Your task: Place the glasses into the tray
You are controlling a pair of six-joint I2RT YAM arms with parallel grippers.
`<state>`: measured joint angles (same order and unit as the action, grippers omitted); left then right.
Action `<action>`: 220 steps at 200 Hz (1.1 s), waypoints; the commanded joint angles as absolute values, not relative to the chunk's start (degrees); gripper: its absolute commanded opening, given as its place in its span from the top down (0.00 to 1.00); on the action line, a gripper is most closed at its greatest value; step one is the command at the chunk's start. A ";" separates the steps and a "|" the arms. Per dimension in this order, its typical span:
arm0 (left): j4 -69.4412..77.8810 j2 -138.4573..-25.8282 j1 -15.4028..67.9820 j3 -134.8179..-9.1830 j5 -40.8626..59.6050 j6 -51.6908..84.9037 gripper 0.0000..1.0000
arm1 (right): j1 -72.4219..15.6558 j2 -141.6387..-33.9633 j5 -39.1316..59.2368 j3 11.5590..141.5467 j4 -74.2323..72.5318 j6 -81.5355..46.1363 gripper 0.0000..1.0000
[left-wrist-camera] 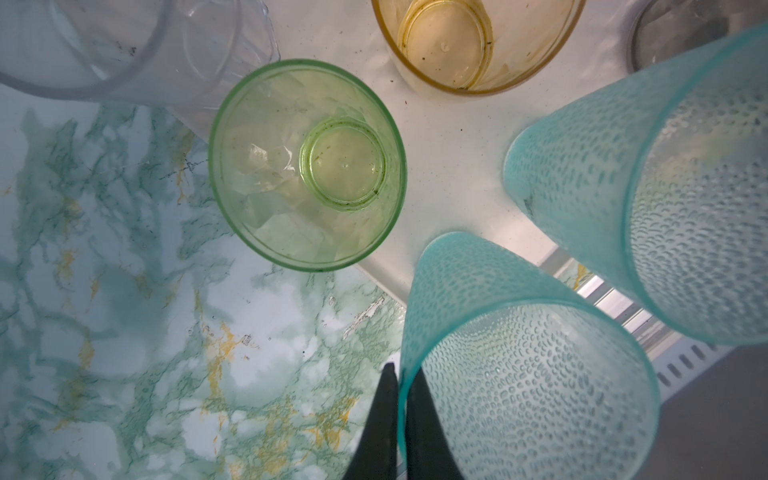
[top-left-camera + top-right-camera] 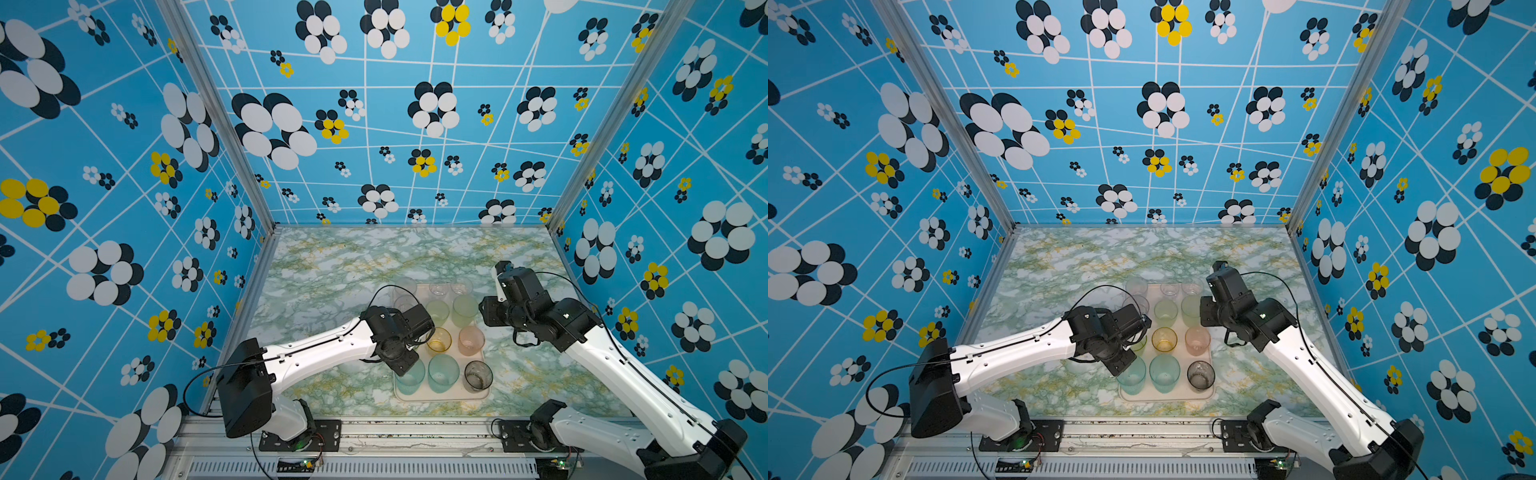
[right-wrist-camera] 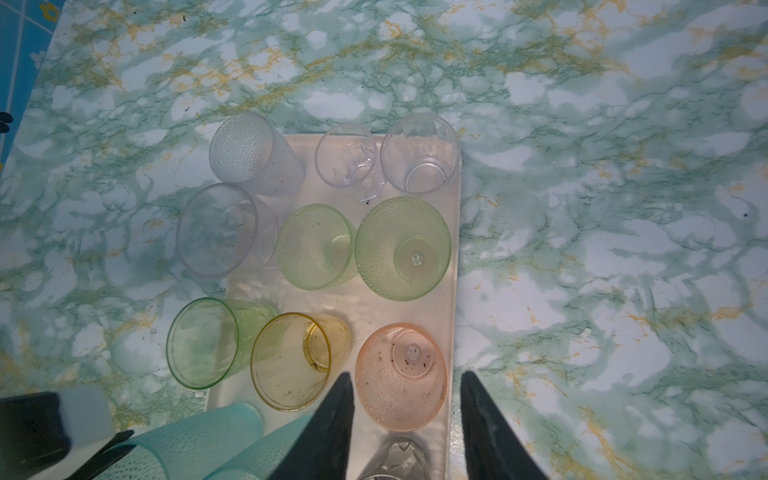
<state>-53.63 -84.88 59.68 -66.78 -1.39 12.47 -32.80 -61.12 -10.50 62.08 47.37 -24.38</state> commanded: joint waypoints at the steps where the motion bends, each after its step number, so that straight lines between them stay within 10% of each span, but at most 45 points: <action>1: -53.23 -85.21 59.88 -65.71 -2.86 12.73 0.94 | -32.36 -60.53 -10.72 61.88 48.93 -23.73 0.55; 141: -52.83 -76.12 56.44 -65.83 -5.05 11.89 0.70 | -32.30 -60.27 -11.50 62.19 49.40 -23.97 0.54; 220: -24.55 -56.29 30.26 -51.88 -4.20 8.41 0.63 | -30.74 -55.15 -17.09 59.58 48.45 -24.62 0.44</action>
<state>-37.43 -60.16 35.81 -57.30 -4.99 10.44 -32.23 -57.19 -13.91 60.62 47.75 -24.67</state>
